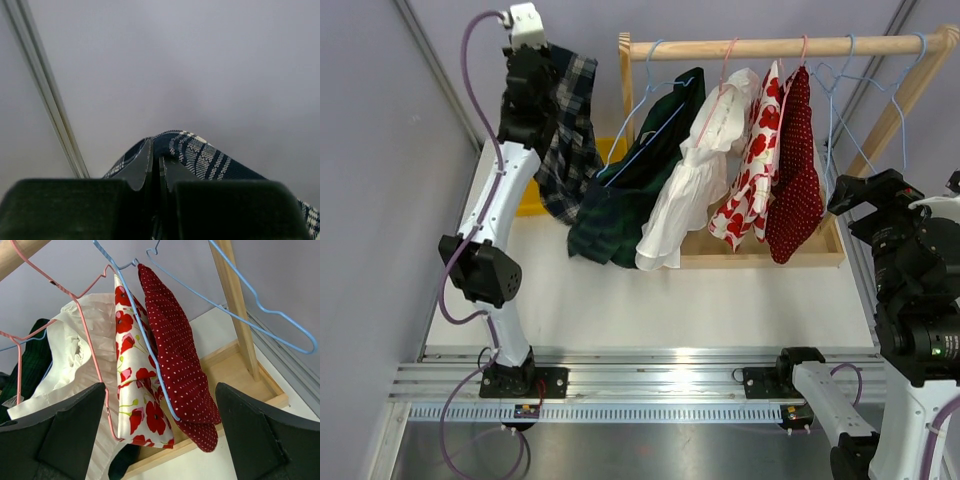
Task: Remove the skirt from the hanger
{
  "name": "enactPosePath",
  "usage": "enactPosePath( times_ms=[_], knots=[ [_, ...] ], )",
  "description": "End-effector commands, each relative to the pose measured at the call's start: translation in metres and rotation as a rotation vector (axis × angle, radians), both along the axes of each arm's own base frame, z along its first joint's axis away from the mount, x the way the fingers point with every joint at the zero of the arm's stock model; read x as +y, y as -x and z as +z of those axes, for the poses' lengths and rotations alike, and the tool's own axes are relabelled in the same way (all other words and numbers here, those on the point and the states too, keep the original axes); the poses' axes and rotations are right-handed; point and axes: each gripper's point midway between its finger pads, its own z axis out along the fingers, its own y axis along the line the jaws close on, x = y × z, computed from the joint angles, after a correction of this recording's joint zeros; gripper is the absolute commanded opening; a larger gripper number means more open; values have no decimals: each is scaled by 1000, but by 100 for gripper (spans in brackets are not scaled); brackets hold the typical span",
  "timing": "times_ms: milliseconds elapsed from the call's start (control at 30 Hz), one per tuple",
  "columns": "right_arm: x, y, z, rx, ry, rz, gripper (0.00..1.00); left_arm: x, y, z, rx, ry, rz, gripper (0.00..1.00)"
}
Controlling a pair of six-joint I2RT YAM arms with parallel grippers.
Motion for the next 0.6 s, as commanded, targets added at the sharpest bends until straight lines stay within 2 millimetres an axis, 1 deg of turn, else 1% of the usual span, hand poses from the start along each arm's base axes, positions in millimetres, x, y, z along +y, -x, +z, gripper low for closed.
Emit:
enactPosePath(
  times_ms=[0, 33, 67, 100, 133, 167, 200, 233, 267, 300, 333, 367, 400, 433, 467, 500, 533, 567],
  knots=[
    [-5, -1, 12, -45, 20, -28, 100, 2, -22, -50, 7, 79, 1, 10],
    [-4, 0, 12, -47, 19, -21, 99, 5, -28, -85, 89, 119, 6, 19],
    [-3, 0, 13, -51, 15, -14, 100, 8, -33, -116, 167, 146, 18, 72],
    [-1, 2, 14, -57, 12, -2, 100, 15, -42, -150, 237, 232, 40, 99],
    [1, 4, 17, -66, 11, 10, 100, 19, -35, -182, 381, 251, 55, 99],
    [3, 7, 20, -81, 11, 21, 99, 20, -33, -186, 407, 284, 52, 99],
    [4, 9, 22, -88, 8, 27, 99, 23, -23, -184, 413, 310, 61, 99],
    [5, 12, 25, -100, 5, 33, 99, 22, -14, -169, 371, 314, 48, 99],
    [6, 15, 29, -113, 4, 40, 99, 22, -5, -158, 343, 298, 37, 99],
    [11, 17, 32, -126, 3, 69, 99, 19, 7, -176, 374, 281, 22, 99],
    [19, 18, 37, -144, 8, 110, 99, 21, 28, -128, 265, 297, -7, 99],
    [28, 17, 42, -156, 39, 167, 99, 20, 38, -120, 251, 300, -22, 99],
    [39, 15, 52, -190, 54, 232, 100, 15, 48, -106, 237, 288, -70, 99],
    [67, 19, 61, -218, 77, 395, 99, 13, 64, -85, 212, 281, -105, 99],
    [80, 12, 64, -213, 89, 471, 99, 9, 72, -75, 208, 268, -146, 99],
    [101, 14, 70, -228, 88, 593, 100, -5, 78, -66, 208, 260, -232, 99],
    [111, 19, 84, -251, 69, 649, 99, -9, 93, -50, 188, 256, -269, 99],
    [120, 2, 83, -216, 43, 707, 99, -18, 101, -45, 186, 265, -313, 99]
  ],
)
